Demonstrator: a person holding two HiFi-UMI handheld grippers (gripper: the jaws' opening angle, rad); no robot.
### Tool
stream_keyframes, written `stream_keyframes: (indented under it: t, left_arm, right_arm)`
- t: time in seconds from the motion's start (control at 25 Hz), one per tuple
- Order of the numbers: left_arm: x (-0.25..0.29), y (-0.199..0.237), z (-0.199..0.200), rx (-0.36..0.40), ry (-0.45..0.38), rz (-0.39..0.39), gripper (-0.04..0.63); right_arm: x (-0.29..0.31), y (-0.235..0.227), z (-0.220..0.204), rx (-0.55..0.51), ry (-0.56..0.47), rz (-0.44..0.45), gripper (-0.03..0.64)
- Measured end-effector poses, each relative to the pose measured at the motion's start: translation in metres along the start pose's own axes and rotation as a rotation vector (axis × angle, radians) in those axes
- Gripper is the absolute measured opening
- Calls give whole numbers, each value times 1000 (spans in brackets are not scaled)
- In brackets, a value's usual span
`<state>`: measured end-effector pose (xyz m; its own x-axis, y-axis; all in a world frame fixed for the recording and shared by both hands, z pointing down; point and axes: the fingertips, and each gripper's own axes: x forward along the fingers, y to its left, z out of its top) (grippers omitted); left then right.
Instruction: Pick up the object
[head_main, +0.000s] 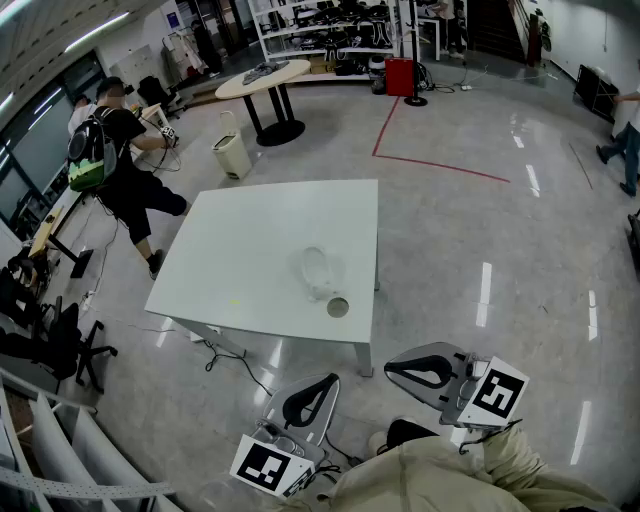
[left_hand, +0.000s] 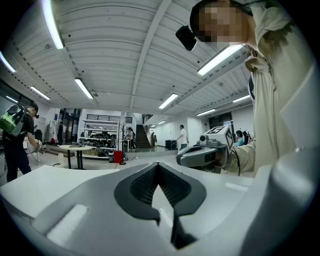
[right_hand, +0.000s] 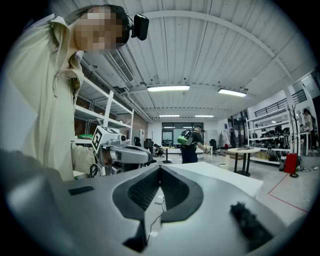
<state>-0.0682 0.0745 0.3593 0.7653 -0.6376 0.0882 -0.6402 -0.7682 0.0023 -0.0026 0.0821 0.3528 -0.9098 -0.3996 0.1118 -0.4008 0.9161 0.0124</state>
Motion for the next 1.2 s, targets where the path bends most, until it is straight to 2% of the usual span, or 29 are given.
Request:
stream_keyframes:
  t: [0.32,0.64,0.88,1.2]
  left_arm:
    - [11,23,-1,-7,-7,13,5]
    - [56,72,-8,-24,12,29,5]
    - [95,101,-10,-51,28,54,5]
    - [122,139,-15,-87,58,138,5]
  right_arm:
    - [13,-23,1,15,-14,0,2]
    - [42,-89,-11,65,-5,32,2]
    - [66,-146,-42,144,91,63,2]
    - [121,-206,-99,307,228,83,2]
